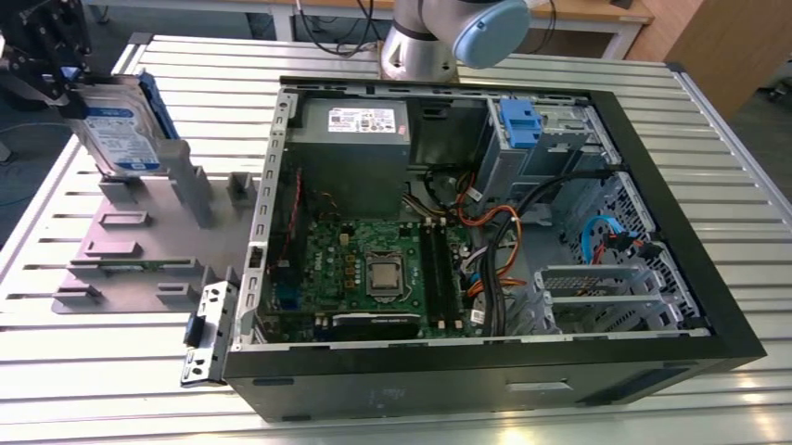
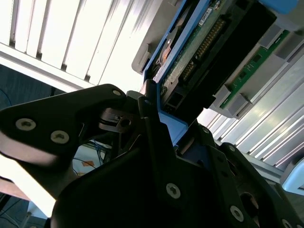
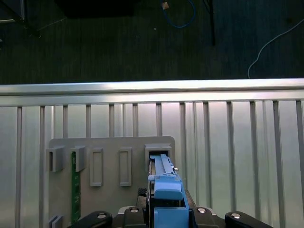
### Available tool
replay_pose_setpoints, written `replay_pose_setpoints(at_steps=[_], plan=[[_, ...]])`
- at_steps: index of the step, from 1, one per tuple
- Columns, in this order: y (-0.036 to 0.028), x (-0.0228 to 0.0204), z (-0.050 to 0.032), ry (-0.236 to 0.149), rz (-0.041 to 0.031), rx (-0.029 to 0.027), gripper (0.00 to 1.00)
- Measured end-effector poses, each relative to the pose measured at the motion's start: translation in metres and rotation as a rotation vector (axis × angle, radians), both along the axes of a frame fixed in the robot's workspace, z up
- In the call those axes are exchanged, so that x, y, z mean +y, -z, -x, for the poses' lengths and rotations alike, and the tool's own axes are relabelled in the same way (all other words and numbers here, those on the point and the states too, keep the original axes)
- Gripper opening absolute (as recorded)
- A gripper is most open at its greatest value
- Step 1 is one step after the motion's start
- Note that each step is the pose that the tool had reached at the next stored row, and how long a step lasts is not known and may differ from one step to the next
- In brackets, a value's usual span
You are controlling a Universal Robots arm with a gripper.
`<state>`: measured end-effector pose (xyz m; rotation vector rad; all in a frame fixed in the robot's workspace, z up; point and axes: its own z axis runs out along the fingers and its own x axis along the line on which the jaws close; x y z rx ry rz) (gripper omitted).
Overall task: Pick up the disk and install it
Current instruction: 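Pick up the disk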
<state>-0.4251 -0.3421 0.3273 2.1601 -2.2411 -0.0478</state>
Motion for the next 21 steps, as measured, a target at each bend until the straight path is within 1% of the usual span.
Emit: replay_pose_setpoints(at_steps=[21], plan=[[-0.0065, 0.0, 0.0, 0.0, 0.0, -0.0001, 0.37]])
